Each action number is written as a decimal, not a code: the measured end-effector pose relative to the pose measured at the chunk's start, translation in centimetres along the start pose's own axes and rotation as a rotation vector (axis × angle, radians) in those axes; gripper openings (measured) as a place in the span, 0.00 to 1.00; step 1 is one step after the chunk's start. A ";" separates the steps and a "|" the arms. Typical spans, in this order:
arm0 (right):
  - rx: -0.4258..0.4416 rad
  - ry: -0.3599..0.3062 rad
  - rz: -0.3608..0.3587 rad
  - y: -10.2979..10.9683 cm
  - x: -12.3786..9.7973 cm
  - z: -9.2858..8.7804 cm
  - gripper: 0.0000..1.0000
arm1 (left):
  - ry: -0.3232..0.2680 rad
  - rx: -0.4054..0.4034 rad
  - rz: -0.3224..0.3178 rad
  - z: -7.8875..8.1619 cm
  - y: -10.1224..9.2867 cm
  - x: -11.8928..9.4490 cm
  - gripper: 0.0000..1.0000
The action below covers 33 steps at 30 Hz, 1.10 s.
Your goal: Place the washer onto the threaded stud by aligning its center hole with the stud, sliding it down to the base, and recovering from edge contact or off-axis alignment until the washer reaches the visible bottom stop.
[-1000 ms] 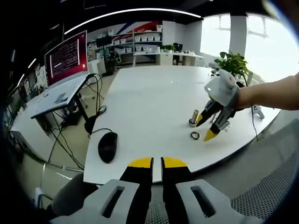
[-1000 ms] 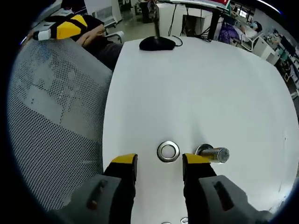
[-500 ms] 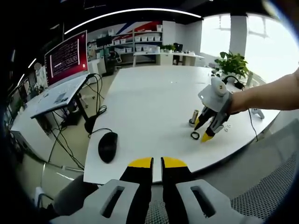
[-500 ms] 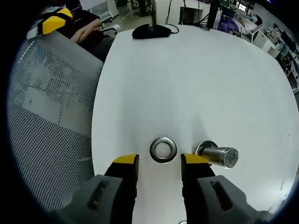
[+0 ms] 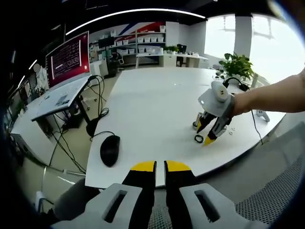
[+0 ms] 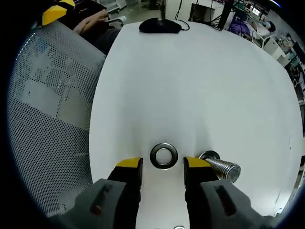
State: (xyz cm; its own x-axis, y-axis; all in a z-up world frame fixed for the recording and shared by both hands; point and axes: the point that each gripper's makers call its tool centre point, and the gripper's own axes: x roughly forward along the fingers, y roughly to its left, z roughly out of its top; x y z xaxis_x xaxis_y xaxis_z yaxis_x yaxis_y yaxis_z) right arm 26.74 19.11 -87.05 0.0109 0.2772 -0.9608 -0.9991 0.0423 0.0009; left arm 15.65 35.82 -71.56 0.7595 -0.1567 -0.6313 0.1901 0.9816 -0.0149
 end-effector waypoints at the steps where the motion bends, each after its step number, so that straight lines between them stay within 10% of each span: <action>1: 0.010 -0.003 -0.003 -0.1 0.0 0.0 0.36 | -0.001 -0.001 0.000 0.0 0.0 0.0 0.04; 33: 0.055 0.092 -0.043 0.1 -0.1 0.3 0.25 | -0.004 -0.012 0.009 0.0 0.1 0.0 0.04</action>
State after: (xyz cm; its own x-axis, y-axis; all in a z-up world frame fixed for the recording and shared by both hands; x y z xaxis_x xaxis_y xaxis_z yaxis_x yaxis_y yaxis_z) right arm 26.61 19.38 -86.85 0.0473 0.1845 -0.9817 -0.9941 0.1051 -0.0282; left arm 15.73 35.93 -71.54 0.7633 -0.1486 -0.6288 0.1759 0.9842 -0.0192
